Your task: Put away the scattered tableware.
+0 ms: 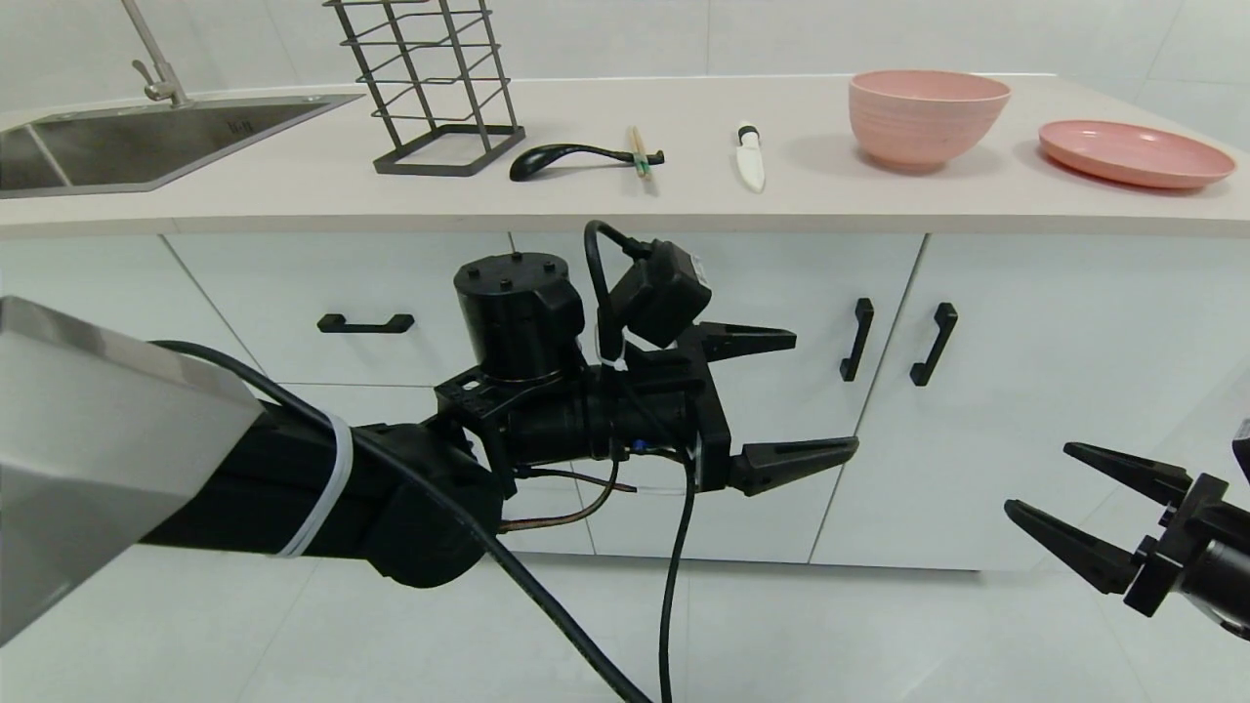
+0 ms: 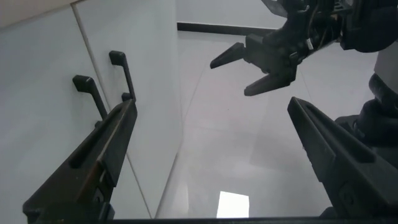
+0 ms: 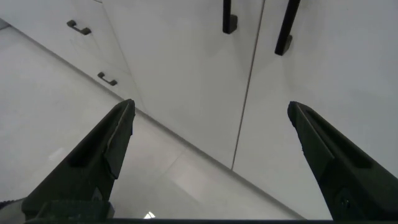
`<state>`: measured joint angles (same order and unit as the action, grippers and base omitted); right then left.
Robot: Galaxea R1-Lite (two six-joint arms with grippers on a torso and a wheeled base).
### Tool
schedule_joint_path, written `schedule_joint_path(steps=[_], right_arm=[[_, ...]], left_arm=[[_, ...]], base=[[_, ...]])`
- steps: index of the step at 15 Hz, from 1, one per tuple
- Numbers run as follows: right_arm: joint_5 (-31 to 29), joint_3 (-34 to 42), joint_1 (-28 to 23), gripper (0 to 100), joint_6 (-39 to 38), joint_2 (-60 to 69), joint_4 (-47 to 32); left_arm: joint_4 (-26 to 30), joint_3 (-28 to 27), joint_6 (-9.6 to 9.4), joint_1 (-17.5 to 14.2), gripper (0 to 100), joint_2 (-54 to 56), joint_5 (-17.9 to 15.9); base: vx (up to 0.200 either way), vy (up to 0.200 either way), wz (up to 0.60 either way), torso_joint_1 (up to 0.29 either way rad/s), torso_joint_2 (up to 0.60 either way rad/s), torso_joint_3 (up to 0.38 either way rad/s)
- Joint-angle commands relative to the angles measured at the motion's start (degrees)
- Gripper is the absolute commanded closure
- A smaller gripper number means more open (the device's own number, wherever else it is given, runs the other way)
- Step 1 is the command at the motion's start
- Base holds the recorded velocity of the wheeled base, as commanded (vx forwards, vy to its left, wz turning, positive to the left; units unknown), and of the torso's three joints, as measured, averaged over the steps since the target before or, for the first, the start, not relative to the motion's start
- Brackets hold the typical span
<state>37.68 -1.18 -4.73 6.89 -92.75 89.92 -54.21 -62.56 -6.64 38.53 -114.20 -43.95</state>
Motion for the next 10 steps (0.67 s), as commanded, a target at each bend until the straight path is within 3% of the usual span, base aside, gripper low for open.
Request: schedule_joint_path(steps=[1, 4, 10], right_arm=[[0.0, 1.2, -0.2, 0, -0.4, 2.2, 0.1], [0.0, 1.2, 0.3, 0, -0.5, 2.4, 0.1], [-0.9, -1.5, -1.0, 0, 4.5, -3.3, 0.1]], left_arm=[[0.0, 0.0, -0.04, 0.0, 0, 0.6, 0.0], [0.0, 0.0, -0.04, 0.0, 0, 0.5, 0.5], [-0.4, 0.1, -0.04, 0.0, 0, 0.9, 0.5]], base=[[0.000, 0.000, -0.60, -0.002, 0.00, 0.002], [0.000, 0.000, -0.60, -0.001, 0.00, 0.001], [0.000, 0.000, 0.00, 0.000, 0.00, 0.000]])
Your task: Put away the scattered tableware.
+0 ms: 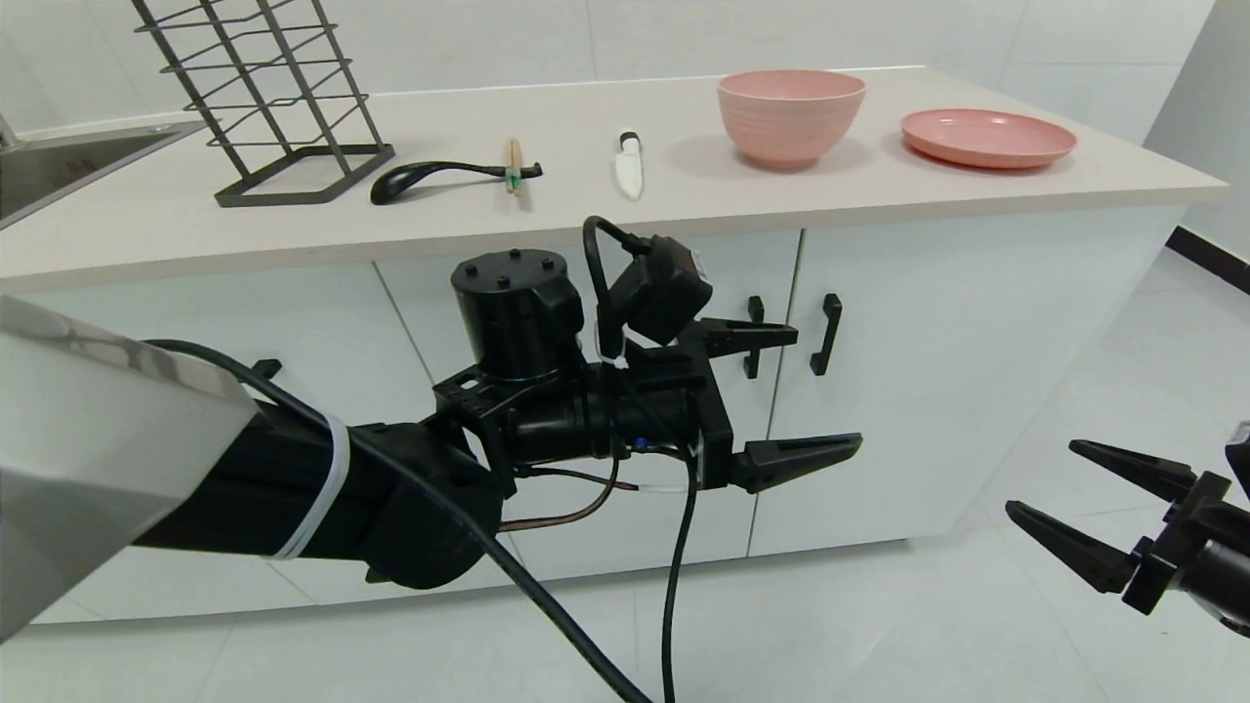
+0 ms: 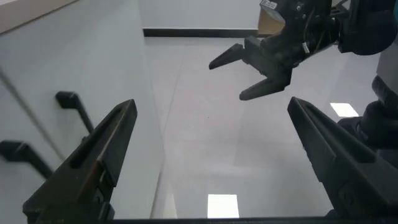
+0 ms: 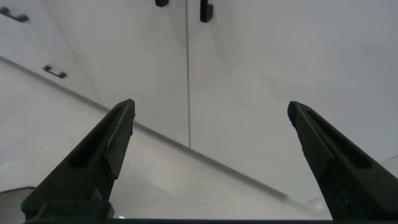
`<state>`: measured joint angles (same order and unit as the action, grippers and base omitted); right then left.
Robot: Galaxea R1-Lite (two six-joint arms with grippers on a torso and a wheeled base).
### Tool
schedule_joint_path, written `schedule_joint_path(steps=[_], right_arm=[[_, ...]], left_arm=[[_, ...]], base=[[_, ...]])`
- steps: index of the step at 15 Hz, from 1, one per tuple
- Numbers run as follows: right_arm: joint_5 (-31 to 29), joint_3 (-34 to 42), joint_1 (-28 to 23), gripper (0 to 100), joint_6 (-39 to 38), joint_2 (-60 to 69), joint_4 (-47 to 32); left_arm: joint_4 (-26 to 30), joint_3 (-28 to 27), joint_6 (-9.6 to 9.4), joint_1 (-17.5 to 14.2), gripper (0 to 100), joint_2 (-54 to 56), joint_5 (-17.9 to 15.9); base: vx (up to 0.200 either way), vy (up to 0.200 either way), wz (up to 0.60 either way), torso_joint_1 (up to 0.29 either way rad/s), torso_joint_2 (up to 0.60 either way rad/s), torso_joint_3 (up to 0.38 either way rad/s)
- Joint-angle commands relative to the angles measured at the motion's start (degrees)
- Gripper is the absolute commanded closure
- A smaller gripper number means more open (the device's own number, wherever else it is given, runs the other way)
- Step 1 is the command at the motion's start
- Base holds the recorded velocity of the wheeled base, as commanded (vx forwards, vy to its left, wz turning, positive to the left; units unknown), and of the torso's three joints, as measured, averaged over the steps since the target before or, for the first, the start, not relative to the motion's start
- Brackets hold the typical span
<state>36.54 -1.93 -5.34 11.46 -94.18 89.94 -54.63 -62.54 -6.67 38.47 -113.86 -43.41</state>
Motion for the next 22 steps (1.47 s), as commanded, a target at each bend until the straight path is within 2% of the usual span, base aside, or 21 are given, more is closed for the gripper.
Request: schedule_joint_path(steps=[1, 6, 7, 10, 12, 13, 15, 19, 22], right_arm=[[-4.0, -3.4, -0.2, 0, 5.1, -3.3, 0.1], [-5.0, -7.1, 4.5, 0, 6.1, -5.0, 0.1], [-5.0, -11.0, 8.0, 0, 5.9, -7.0, 0.1], [-5.0, -19.0, 13.2, 0, 2.8, -11.6, 0.1], [-5.0, -21.5, 13.5, 0, 1.3, -12.9, 0.1], [-5.0, -26.5, 13.4, 0, -0.2, -15.9, 0.1], [-5.0, -29.2, 12.5, 0, -0.3, -20.8, 0.1], [-5.0, -35.1, 13.2, 0, -0.8, -25.5, 0.1], [-5.0, -36.6, 15.2, 0, -7.7, -26.1, 0.1]], left_arm=[[-0.5, 0.5, -0.01, 0.0, 0, 0.9, 0.0], [-4.3, 4.1, 0.08, -0.6, 0, 0.9, 0.0], [-5.1, 5.6, 0.08, -1.4, 0, 1.6, -0.1], [-5.3, 6.6, 0.08, -2.1, 0, 2.2, -0.2], [-5.3, 6.6, 0.08, -2.1, 0, 2.2, -0.2], [-5.3, 6.6, 0.08, -2.5, 0, 2.6, 0.0], [-5.3, 6.3, 0.08, -2.6, 0, 2.3, 2.7], [-8.0, 6.1, -0.10, -1.8, 0, 1.8, 3.7], [-8.0, 6.1, -0.10, -1.6, 0, 0.9, 5.0]], base=[[0.000, 0.000, 0.00, 0.000, 0.00, 0.000], [0.000, 0.000, 0.00, 0.027, -0.10, -0.059], [0.000, 0.000, 0.00, 0.000, 0.00, 0.000], [0.000, 0.000, 0.00, 0.000, 0.00, 0.000], [0.000, 0.000, 0.00, 0.000, 0.00, 0.000], [0.000, 0.000, 0.00, 0.000, 0.00, 0.000], [0.000, 0.000, 0.00, 0.000, 0.00, 0.000], [0.000, 0.000, 0.00, 0.000, 0.00, 0.000], [0.000, 0.000, 0.00, 0.000, 0.00, 0.000]])
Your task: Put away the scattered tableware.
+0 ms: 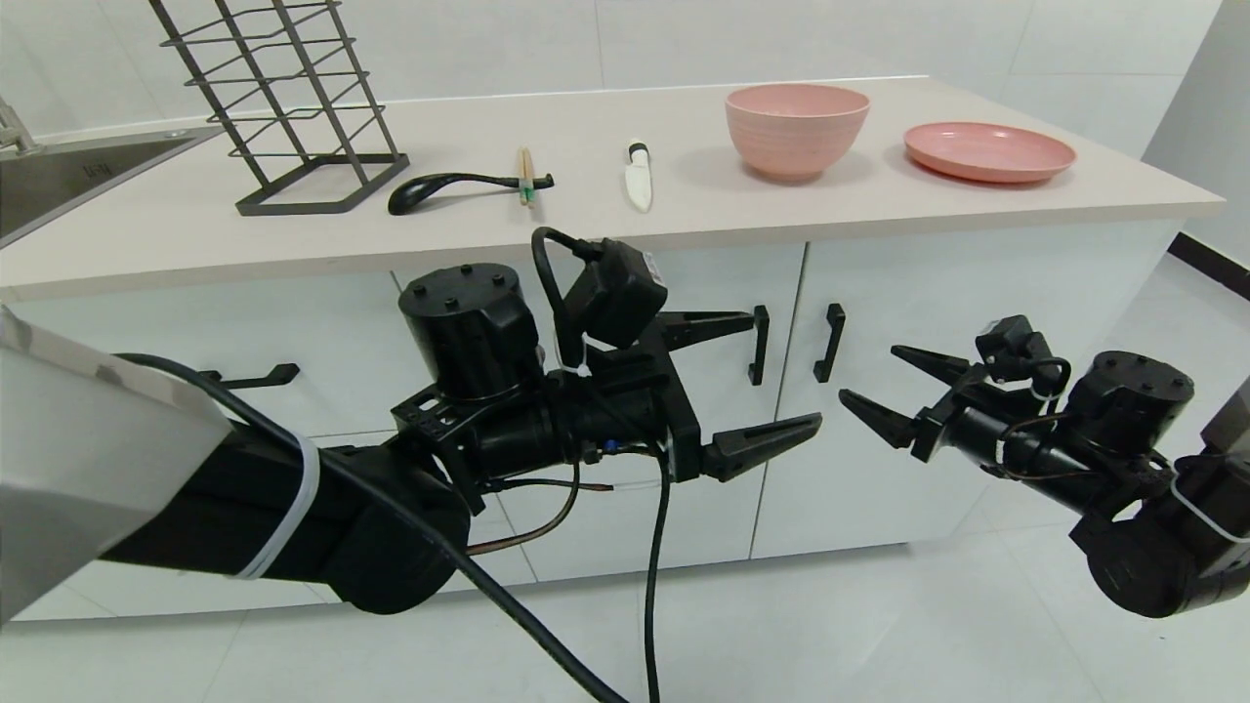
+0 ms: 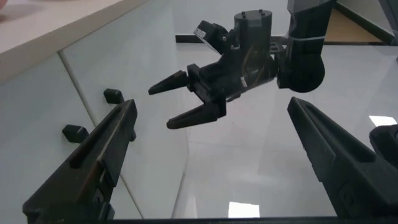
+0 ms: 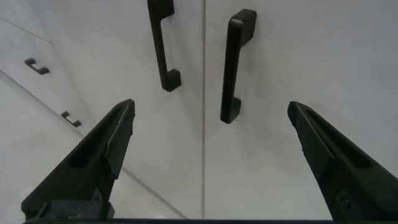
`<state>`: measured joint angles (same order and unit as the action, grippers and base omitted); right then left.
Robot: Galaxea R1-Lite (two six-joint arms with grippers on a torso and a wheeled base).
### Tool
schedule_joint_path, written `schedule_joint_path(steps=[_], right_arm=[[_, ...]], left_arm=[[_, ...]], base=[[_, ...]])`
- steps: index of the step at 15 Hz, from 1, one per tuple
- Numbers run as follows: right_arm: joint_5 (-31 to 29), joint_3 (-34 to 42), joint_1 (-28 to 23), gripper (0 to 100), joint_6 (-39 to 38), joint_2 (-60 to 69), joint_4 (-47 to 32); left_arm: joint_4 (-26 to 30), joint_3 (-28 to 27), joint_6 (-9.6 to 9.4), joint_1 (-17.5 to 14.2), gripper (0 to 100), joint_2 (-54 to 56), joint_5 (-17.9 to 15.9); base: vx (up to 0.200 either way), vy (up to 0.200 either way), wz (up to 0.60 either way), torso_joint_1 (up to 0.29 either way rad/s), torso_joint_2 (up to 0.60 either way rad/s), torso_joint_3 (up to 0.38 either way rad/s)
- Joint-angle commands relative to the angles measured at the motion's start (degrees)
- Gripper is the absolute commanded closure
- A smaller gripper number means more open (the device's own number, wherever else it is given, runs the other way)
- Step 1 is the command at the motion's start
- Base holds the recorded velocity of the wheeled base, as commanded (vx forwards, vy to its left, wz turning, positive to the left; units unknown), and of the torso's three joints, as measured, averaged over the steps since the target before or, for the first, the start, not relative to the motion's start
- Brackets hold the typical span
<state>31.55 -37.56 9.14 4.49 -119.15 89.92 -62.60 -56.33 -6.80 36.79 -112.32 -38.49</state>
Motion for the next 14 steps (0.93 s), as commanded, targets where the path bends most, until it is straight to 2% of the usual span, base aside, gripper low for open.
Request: schedule_joint_path(steps=[1, 4, 8, 11, 14], right_arm=[[0.0, -1.6, 0.7, 0, -1.3, -1.5, 0.1], [0.0, -2.9, 0.9, 0, -1.8, -3.2, 0.1], [0.2, -7.9, 3.6, 0, -2.9, -5.1, 0.1], [0.2, -9.4, 4.8, 0, -3.3, -6.1, 0.1], [0.2, -10.9, 4.7, 0, -3.5, -6.5, 0.1]], left_arm=[[-0.1, -0.2, 0.03, 0.0, 0, -1.1, 0.2], [-0.2, -0.8, -0.05, 0.0, 0, -3.2, 0.1], [-0.1, -7.3, 0.21, -0.1, 0, -6.1, -0.4], [0.1, -8.1, 0.21, 0.0, 0, -6.6, -0.4], [0.0, -9.8, 1.00, -0.1, 0, -8.1, -0.3]], base=[[0.000, 0.000, 0.00, 0.000, 0.00, 0.000], [0.000, 0.000, 0.00, 0.000, 0.00, 0.000], [0.000, 0.000, 0.00, 0.000, 0.00, 0.000], [0.000, 0.000, 0.00, 0.000, 0.00, 0.000], [0.000, 0.000, 0.00, 0.000, 0.00, 0.000]])
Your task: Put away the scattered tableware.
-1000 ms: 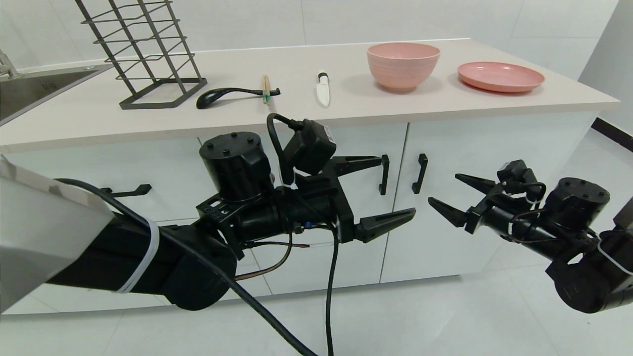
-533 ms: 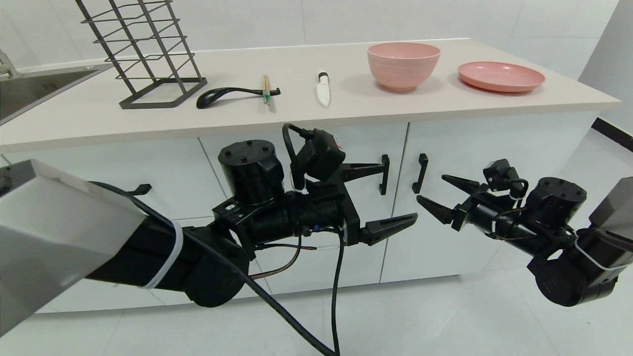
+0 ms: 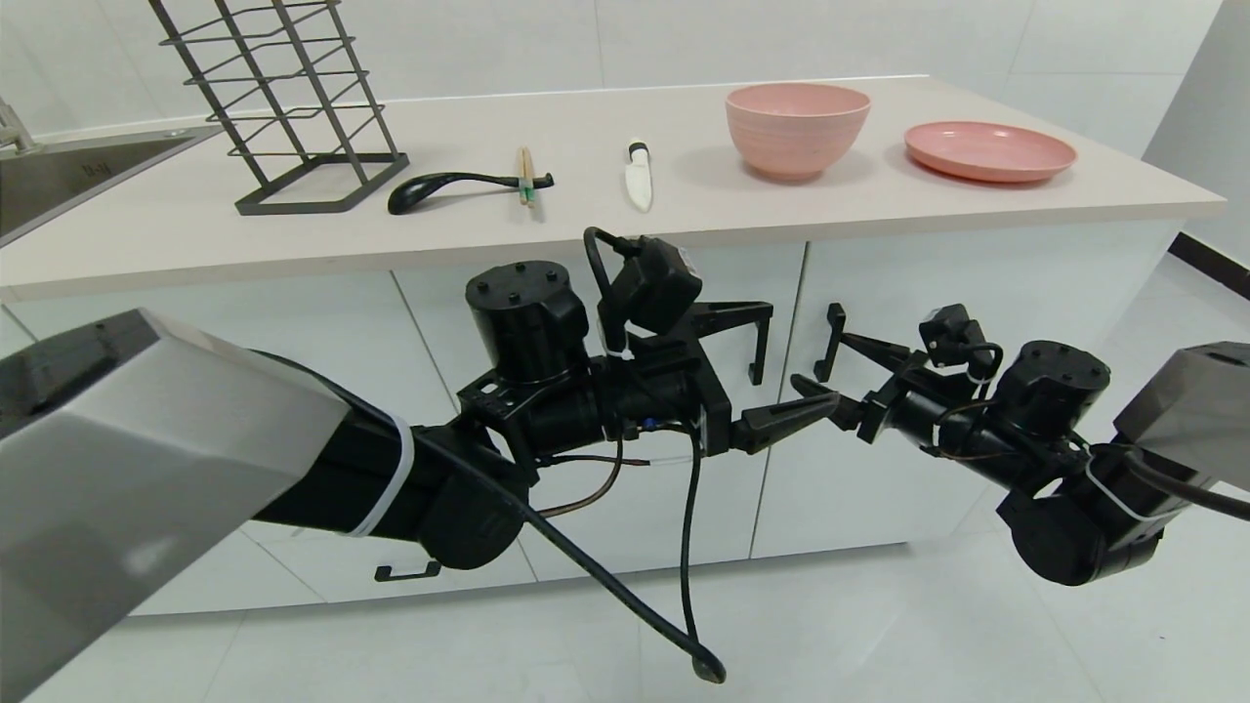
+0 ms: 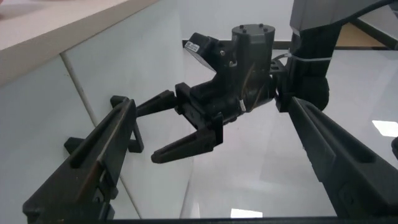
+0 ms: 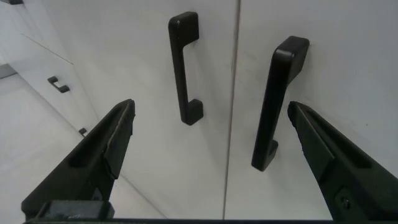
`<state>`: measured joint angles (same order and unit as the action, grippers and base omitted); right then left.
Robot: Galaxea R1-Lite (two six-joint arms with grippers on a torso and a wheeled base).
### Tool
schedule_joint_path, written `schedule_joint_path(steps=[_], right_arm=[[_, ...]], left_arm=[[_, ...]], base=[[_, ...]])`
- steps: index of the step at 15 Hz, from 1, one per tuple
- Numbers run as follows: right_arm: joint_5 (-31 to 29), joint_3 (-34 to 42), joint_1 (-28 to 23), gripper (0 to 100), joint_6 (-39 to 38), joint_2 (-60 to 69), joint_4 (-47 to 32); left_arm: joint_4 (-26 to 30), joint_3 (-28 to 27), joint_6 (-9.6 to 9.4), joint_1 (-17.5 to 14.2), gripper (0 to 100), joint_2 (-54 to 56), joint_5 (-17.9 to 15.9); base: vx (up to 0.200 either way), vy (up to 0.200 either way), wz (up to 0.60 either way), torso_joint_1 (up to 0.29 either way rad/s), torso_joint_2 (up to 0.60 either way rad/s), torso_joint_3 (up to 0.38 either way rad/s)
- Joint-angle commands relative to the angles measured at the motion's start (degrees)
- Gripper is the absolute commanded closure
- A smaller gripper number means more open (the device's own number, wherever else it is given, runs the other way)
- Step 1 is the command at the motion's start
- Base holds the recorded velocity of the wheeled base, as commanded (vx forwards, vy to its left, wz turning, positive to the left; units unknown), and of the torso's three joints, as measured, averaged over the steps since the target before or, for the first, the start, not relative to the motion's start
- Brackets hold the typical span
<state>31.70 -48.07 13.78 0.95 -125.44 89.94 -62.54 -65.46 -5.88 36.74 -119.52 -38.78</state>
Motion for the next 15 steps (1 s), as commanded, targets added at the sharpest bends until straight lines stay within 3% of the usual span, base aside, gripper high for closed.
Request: schedule_joint_path(steps=[1, 5, 8, 10, 15], right_arm=[[0.0, -0.8, 0.0, 0, 0.0, -0.3, 0.1], [0.0, -2.5, -0.2, 0, -2.2, -0.5, 0.1], [0.1, -3.0, 0.0, 0, -2.2, -2.0, 0.1], [0.2, -4.6, 0.1, 0, -2.3, -3.4, 0.1], [3.2, -6.4, 0.3, 0, -3.6, -4.1, 0.1]], left_arm=[[0.0, -1.2, 0.78, -0.1, 0, -1.0, 0.1], [0.0, -3.6, 1.75, -0.3, 0, -2.5, 1.5], [-0.2, -4.7, 5.44, -0.3, 0, -3.3, 2.4], [-0.2, -7.5, 6.58, -0.6, 0, -5.1, 3.8], [0.0, -11.0, 7.02, -0.9, 0, -8.5, 4.0]], base=[[0.000, 0.000, 0.00, 0.000, 0.00, 0.000], [0.000, 0.000, 0.00, 0.000, 0.00, 0.000], [0.000, 0.000, 0.00, 0.000, 0.00, 0.000], [0.000, 0.000, 0.00, 0.000, 0.00, 0.000], [0.000, 0.000, 0.00, 0.000, 0.00, 0.000]])
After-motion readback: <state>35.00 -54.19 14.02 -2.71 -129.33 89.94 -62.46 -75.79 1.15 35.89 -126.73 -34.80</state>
